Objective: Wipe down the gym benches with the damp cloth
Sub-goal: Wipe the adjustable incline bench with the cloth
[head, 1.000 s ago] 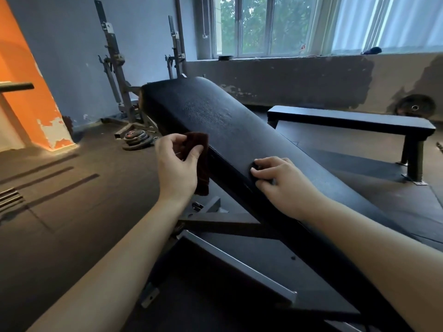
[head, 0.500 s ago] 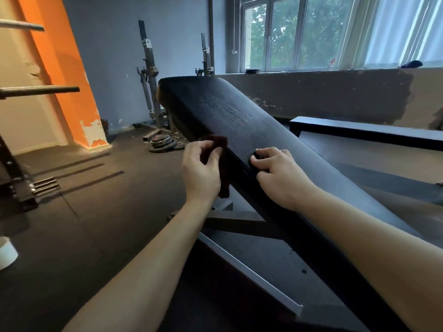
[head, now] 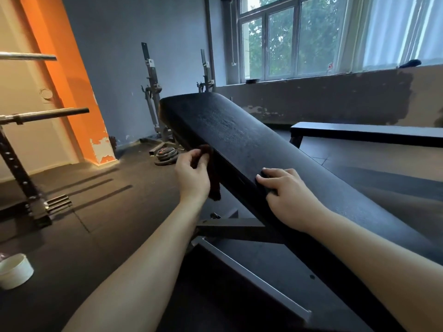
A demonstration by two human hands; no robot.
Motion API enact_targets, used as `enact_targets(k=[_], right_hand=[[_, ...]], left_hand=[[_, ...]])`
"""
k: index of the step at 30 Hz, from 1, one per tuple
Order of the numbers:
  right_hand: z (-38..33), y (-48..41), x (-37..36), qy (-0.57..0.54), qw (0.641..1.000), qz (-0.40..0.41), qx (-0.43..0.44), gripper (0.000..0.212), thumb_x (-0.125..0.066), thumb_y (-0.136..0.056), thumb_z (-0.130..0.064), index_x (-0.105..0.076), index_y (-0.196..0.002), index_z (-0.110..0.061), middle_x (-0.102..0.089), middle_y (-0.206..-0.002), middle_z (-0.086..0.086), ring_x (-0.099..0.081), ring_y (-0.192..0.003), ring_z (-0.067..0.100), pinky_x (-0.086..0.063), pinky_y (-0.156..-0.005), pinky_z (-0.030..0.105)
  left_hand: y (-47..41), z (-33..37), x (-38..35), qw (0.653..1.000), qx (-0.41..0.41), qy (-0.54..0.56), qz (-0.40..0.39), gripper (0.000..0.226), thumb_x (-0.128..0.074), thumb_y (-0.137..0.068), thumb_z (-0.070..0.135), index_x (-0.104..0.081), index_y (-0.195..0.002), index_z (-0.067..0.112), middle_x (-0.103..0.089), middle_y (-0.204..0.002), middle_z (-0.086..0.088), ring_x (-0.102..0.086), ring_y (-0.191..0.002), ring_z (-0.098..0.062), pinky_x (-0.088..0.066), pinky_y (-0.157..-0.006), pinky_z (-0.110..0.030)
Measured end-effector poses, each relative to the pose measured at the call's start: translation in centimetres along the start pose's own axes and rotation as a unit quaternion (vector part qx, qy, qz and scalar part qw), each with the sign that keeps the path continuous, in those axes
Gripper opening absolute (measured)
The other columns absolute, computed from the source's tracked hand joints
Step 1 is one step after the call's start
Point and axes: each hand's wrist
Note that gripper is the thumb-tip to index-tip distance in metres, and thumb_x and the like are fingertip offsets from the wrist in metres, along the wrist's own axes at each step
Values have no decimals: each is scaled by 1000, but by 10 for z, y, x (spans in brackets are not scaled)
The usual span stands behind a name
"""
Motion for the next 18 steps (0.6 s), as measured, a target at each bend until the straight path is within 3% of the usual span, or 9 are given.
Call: enact_targets(k=[2,6,11,13,18], right_hand=[[-4,-2,-2,11,1000,-1,-4,53,-46,-97,-10,-57,-146,-28,-42,-159,-5,-26,-145,25,-24,-121,46],[-6,-3,1,16,1000,-3,-8,51,-48,-97,-14,-58,-145,-28,-42,-158,-4,-26,-145,25,-25,-120,46],[-2,0,4,12,1000,-13,1,52,-49,-96,-13,-57,-146,-28,-42,-159,-5,-26,-145,24,-25,-121,45],[-1,1,4,10,1000,-18,4,53,-48,-97,-11,-56,-147,-27,-41,-160,-4,-26,-146,24,-24,-121,44],[4,3,8,-4,1000,-5,10,51,-46,-98,-6,-60,-144,-24,-44,-159,-6,-28,-146,20,-18,-117,24]], left_hand=[[18,-1,-1,997,-60,-23,-30,16,-69,-95,17,-73,-108,10,-65,-106,2,-58,-95,-2,-42,-85,-5],[39,5,-1,991,-112,-34,-59,10,-75,-90,15,-74,-100,14,-65,-100,5,-60,-94,2,-43,-83,-7],[-29,22,3,999,51,4,19,15,-69,-95,29,-70,-108,23,-68,-109,3,-64,-101,-15,-55,-95,-34],[-36,26,2,997,68,7,28,8,-67,-96,32,-66,-103,28,-67,-110,4,-63,-101,-15,-56,-95,-39],[30,27,-9,1000,-24,11,-6,14,-69,-95,17,-67,-109,15,-63,-113,-1,-56,-98,-1,-40,-84,0]])
Point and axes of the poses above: each hand's wrist, its own y-axis away from the middle knuckle, its own x-axis out of the back of the hand, z = x × y
